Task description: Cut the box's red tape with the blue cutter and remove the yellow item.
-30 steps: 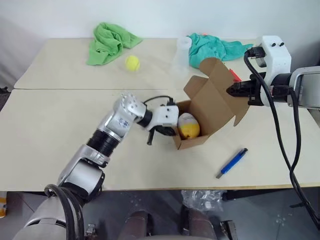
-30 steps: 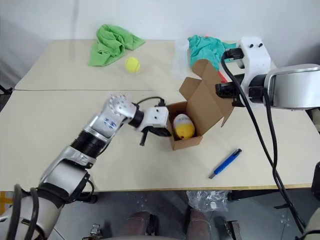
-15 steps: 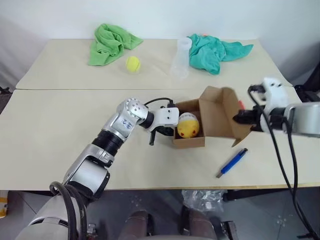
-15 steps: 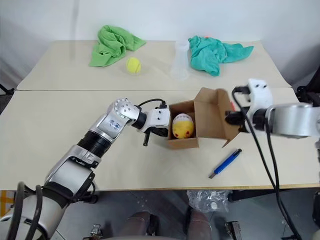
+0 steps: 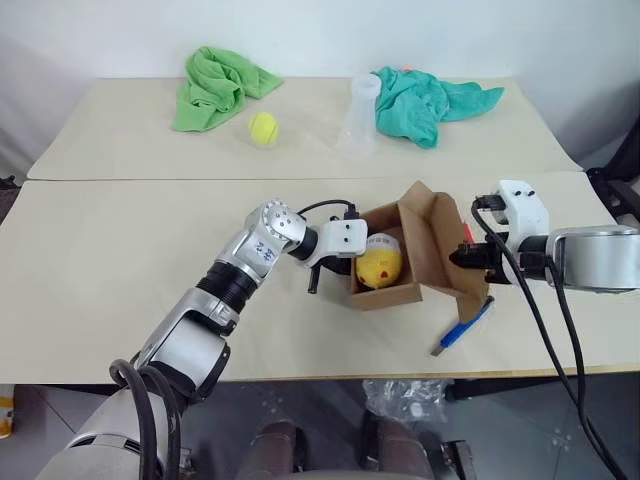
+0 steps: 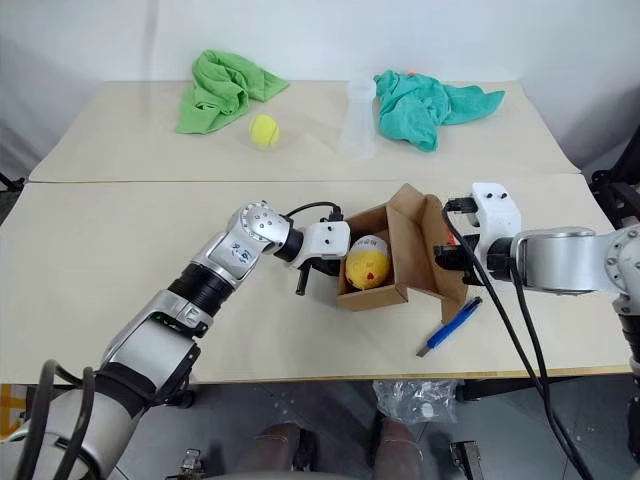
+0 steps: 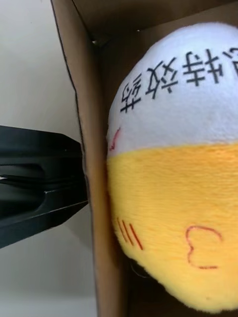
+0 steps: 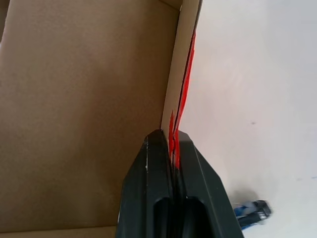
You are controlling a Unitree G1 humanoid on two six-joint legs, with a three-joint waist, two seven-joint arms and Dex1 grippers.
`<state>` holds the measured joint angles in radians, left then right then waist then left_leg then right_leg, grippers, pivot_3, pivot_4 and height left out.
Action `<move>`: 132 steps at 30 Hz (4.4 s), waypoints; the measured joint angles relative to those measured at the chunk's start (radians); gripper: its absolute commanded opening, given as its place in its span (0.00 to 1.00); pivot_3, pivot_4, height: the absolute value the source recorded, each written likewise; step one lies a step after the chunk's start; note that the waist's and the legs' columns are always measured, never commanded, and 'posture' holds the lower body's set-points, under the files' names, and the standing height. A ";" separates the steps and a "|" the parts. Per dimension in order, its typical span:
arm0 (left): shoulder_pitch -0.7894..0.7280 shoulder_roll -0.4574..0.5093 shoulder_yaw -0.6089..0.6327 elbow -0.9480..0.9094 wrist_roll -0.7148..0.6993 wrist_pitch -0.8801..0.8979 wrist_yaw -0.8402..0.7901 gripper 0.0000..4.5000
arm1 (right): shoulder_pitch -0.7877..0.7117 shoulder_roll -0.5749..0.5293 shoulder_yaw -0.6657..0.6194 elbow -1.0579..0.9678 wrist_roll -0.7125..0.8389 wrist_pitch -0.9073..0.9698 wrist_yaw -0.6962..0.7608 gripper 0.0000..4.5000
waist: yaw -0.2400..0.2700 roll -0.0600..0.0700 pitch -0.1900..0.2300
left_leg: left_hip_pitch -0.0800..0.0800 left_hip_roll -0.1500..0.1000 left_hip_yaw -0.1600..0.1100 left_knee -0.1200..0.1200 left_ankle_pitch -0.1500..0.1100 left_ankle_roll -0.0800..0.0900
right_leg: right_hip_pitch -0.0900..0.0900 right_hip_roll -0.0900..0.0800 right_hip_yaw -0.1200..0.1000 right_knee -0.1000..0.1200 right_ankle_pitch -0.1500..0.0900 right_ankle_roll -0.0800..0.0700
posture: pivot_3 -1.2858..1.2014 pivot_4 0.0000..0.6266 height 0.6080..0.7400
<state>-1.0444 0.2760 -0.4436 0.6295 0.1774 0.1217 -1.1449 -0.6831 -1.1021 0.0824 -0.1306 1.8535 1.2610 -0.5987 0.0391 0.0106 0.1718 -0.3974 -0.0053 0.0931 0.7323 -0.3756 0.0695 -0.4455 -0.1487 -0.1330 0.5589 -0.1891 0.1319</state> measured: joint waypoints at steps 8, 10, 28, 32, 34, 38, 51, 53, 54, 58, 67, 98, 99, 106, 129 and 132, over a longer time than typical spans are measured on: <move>-0.002 0.062 0.002 -0.036 0.006 0.010 -0.049 0.00 | 0.027 0.040 0.021 -0.028 -0.176 0.042 0.113 0.30 | -0.015 0.000 0.000 | 0.000 0.000 0.000 0.000 0.000 0.000 | 0.000 0.000 0.000 0.000 0.000 0.000 | 0.52 0.24 1.00; -0.002 0.068 0.001 -0.044 0.008 0.012 -0.051 0.00 | 0.028 0.055 0.028 -0.030 -0.211 0.057 0.138 0.46 | -0.014 0.000 0.000 | 0.000 0.000 0.000 0.000 0.000 0.000 | 0.000 0.000 0.000 0.000 0.000 0.000 | 0.52 0.24 1.00; -0.020 0.099 0.018 -0.031 0.011 0.054 -0.029 0.00 | 0.057 -0.059 -0.118 -0.147 -0.554 0.090 0.479 0.99 | -0.012 0.000 0.000 | 0.000 -0.001 0.000 0.000 0.000 0.000 | 0.000 0.000 0.000 0.000 0.000 0.000 | 0.52 0.24 1.00; -0.057 0.123 0.040 0.024 0.011 0.050 -0.020 0.00 | 0.122 -0.146 -0.172 -0.185 -0.670 0.048 0.642 0.99 | -0.012 0.000 0.000 | -0.002 -0.001 0.000 0.000 0.000 0.000 | -0.002 0.000 0.000 0.000 0.000 0.000 | 0.52 0.24 1.00; -0.096 0.123 0.062 0.065 0.010 0.055 0.003 0.08 | 0.160 -0.187 -0.234 -0.221 -0.715 -0.001 0.753 1.00 | -0.011 0.000 0.000 | -0.002 -0.001 0.000 0.000 0.000 0.000 | -0.002 0.001 0.000 0.000 0.000 0.000 | 0.52 0.24 1.00; -0.196 0.065 0.128 0.135 -0.018 0.089 0.061 0.34 | 0.282 -0.193 -0.420 -0.309 -0.754 -0.096 0.967 1.00 | -0.003 -0.003 0.002 | -0.002 -0.002 0.000 0.000 0.000 0.001 | -0.001 0.001 0.000 0.000 0.001 0.001 | 0.52 0.24 1.00; -0.230 -0.011 0.066 -0.110 -0.101 0.198 -0.203 0.99 | 0.690 -0.029 -0.816 -0.555 -0.955 -0.238 1.239 1.00 | 0.011 -0.004 0.003 | 0.000 -0.001 0.001 0.002 -0.001 0.000 | 0.000 0.002 0.001 0.000 0.001 0.002 | 0.52 0.24 1.00; -0.219 0.002 0.038 -0.144 -0.098 0.185 -0.237 0.99 | 0.716 0.001 -0.838 -0.584 -0.957 -0.234 1.232 1.00 | 0.011 -0.004 0.003 | 0.001 -0.001 0.002 0.002 -0.001 0.000 | 0.000 0.002 0.002 0.000 0.001 0.002 | 0.52 0.24 1.00; -0.211 0.008 0.018 -0.151 -0.090 0.160 -0.248 0.99 | 0.726 0.014 -0.852 -0.600 -0.956 -0.233 1.226 1.00 | 0.010 -0.004 0.003 | 0.001 -0.001 0.002 0.002 -0.001 -0.001 | 0.000 0.002 0.002 0.000 0.001 0.002 | 0.52 0.24 1.00; -0.186 0.003 -0.056 -0.128 -0.035 0.025 -0.240 0.99 | 0.756 0.057 -0.894 -0.665 -0.947 -0.232 1.207 1.00 | 0.014 -0.004 0.003 | 0.002 -0.001 0.002 0.002 -0.001 -0.001 | 0.001 0.001 0.003 0.000 0.001 0.001 | 0.52 0.24 1.00; -0.187 -0.080 -0.135 0.021 0.058 -0.170 -0.168 0.99 | 0.816 0.109 -0.926 -0.739 -0.930 -0.215 1.145 1.00 | 0.014 -0.004 0.003 | 0.002 -0.001 0.002 0.002 -0.001 0.001 | 0.001 0.001 0.004 0.000 0.001 0.001 | 0.52 0.24 1.00; -0.289 -0.109 0.165 -0.063 -0.072 0.238 -0.013 0.02 | 0.711 0.098 -0.971 -0.593 -0.898 -0.385 1.241 1.00 | 0.011 -0.005 0.003 | 0.003 -0.002 0.003 0.002 -0.003 0.004 | 0.001 0.001 0.005 0.001 0.002 0.001 | 0.52 0.24 1.00; -0.291 -0.101 0.184 -0.072 -0.081 0.282 0.009 0.02 | 0.703 0.100 -0.970 -0.572 -0.889 -0.401 1.265 1.00 | 0.011 -0.005 0.003 | 0.003 -0.002 0.003 0.002 -0.003 0.004 | 0.001 0.001 0.005 0.001 0.002 0.001 | 0.52 0.24 1.00; -0.293 0.057 0.284 -0.117 -0.078 0.506 0.218 0.02 | 0.688 0.079 -0.906 -0.421 -0.872 -0.492 1.495 1.00 | 0.006 -0.005 0.003 | 0.007 -0.002 0.005 0.001 -0.003 0.003 | 0.003 0.002 0.006 0.001 0.002 0.002 | 0.52 0.24 1.00; 0.116 0.600 0.317 -0.703 -0.066 1.299 0.408 0.72 | 0.175 0.057 -0.319 0.144 -1.158 -0.742 1.878 1.00 | -0.020 -0.006 0.004 | 0.010 0.001 0.006 -0.001 -0.001 -0.006 | 0.003 0.007 0.008 0.004 0.000 -0.001 | 0.52 0.24 1.00; 0.116 0.643 0.318 -0.708 -0.097 1.308 0.411 0.90 | 0.150 0.060 -0.316 0.170 -1.176 -0.758 1.893 1.00 | -0.020 -0.006 0.004 | 0.011 0.002 0.006 -0.001 -0.001 -0.008 | 0.003 0.008 0.008 0.005 -0.001 -0.003 | 0.52 0.24 1.00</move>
<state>-0.9283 0.9190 -0.1255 -0.0782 0.0803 1.4300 -0.7339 -0.5329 -1.0426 -0.2334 0.0392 0.6775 0.5031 1.2947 0.0195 0.0048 0.1754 -0.3864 -0.0031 0.0990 0.7311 -0.3767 0.0615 -0.4424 -0.1408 -0.1252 0.5640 -0.1902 0.1292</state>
